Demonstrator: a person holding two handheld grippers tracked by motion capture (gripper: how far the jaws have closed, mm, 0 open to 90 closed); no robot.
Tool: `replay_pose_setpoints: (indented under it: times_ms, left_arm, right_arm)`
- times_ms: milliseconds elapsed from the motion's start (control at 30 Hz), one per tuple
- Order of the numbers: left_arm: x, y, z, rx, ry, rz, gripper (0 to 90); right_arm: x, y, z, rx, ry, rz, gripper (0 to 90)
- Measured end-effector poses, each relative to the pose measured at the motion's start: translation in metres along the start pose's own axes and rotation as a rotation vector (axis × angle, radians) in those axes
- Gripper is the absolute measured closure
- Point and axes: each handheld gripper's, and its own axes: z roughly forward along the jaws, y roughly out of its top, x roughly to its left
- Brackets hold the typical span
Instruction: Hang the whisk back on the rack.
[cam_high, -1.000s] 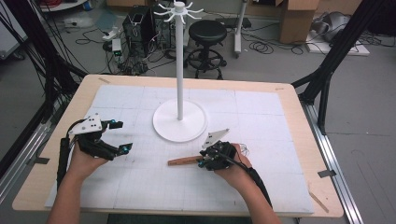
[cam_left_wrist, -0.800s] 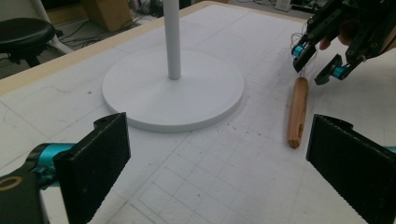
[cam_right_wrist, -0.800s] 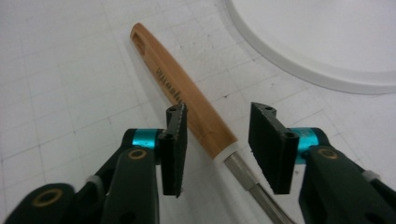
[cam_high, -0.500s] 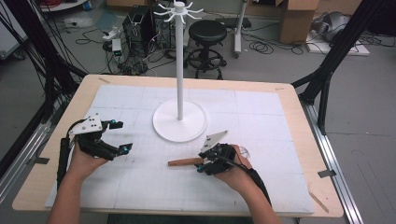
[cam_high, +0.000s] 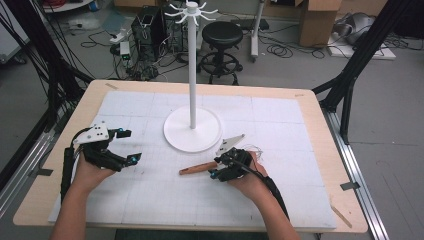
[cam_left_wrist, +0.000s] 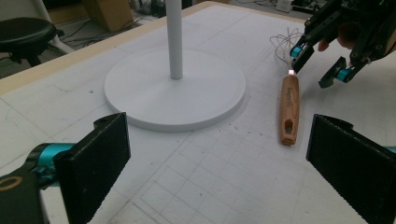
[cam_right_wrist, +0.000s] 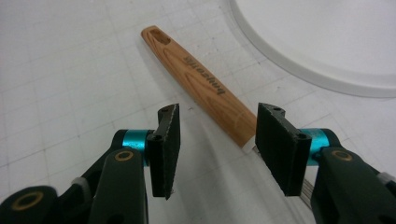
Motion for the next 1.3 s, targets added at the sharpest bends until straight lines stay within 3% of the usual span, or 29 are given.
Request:
replay_pose_setpoints:
  times_ms: [333, 567, 767, 900, 1067, 1300]
  left_arm:
    - [-0.001, 0.000, 0.000, 0.004, 0.001, 0.004, 6.9]
    - [-0.001, 0.000, 0.000, 0.003, 0.003, 0.006, 6.9]
    - [0.000, 0.000, 0.000, 0.000, -0.001, 0.005, 6.9]
    - [0.000, 0.000, -0.001, -0.005, 0.001, 0.003, 6.9]
    - [0.000, 0.000, -0.001, -0.003, 0.000, 0.007, 6.9]
    - [-0.001, 0.000, 0.001, 0.004, -0.003, 0.009, 6.9]
  right_arm:
    - [-0.001, 0.008, -0.024, -0.060, 0.001, -0.044, 42.7]
    - [-0.008, 0.019, -0.016, 0.017, 0.005, -0.097, 39.1]
    - [-0.014, 0.030, 0.000, 0.086, 0.014, -0.107, 38.9]
    - [-0.013, 0.029, 0.021, 0.181, 0.042, -0.131, 39.4]
    - [-0.012, 0.025, 0.032, 0.285, 0.023, -0.148, 43.1]
    - [-0.008, 0.025, 0.027, 0.298, 0.035, -0.154, 51.0]
